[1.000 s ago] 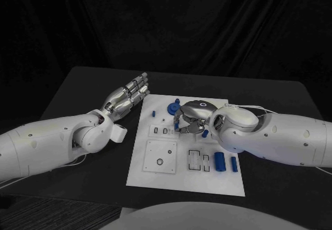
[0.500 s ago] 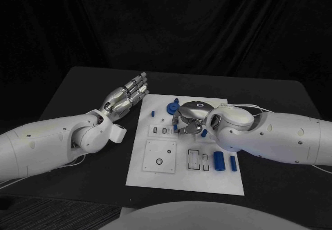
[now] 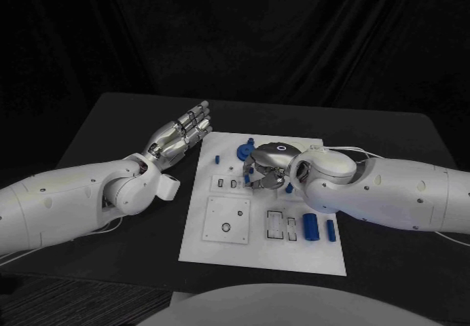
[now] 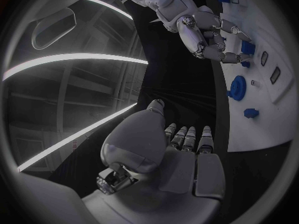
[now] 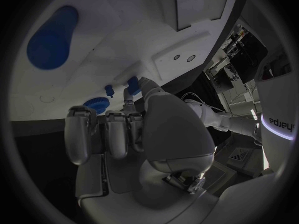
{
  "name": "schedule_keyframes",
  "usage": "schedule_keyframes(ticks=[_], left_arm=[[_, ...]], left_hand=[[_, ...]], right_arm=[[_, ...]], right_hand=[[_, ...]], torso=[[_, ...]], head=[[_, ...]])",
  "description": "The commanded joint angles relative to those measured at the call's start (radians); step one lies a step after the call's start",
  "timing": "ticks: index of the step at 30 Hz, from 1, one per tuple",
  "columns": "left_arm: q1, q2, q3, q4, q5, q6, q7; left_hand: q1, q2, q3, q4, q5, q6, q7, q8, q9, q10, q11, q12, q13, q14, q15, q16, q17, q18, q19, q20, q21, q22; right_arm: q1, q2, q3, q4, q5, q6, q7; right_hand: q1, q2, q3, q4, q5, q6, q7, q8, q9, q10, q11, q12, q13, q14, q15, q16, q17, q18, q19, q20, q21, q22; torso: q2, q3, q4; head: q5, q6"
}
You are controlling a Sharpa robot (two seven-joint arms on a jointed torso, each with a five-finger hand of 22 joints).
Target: Assemble the parts on the task board
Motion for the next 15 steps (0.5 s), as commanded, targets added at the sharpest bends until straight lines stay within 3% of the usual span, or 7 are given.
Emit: schedule_keyframes(ticks=[1,15], left_arm=[[-0.001,0.002,0.001,0.0,-0.002,0.01,0.014],[-0.001,0.006,0.001,-0.003,-0.002,0.013,0.013]], left_hand=[[0.006,0.001,0.004,-0.004,0.005,0.0,0.009,0.004,0.001,0.002,0.0,-0.007,-0.001,0.0,0.003,-0.004,-0.001,0.009,0.001,0.005,-0.003,-0.002],[0.006,0.002,0.006,-0.004,0.006,0.0,0.01,0.004,0.001,0.002,0.0,-0.007,-0.001,0.0,0.003,-0.004,-0.001,0.009,0.001,0.005,-0.003,-0.002]], right_arm=[[-0.009,0.0,-0.005,-0.005,-0.003,0.035,-0.017],[-0.012,0.001,-0.005,-0.007,-0.003,0.049,-0.02]], right_hand=[[-0.003,-0.01,-0.003,-0.002,-0.017,-0.009,0.001,-0.008,-0.006,0.104,0.007,0.003,0.263,0.107,0.006,0.003,0.263,0.011,0.042,0.006,-0.004,0.227],[-0.016,-0.02,-0.015,-0.005,-0.071,-0.048,0.001,-0.034,-0.013,0.104,0.004,0.003,0.263,0.107,0.003,0.003,0.263,0.013,0.039,0.004,-0.01,0.225]], torso=[[0.0,0.0002,-0.0016],[0.0,0.0,-0.0007]], head=[[0.0,-0.001],[-0.004,-0.005]])
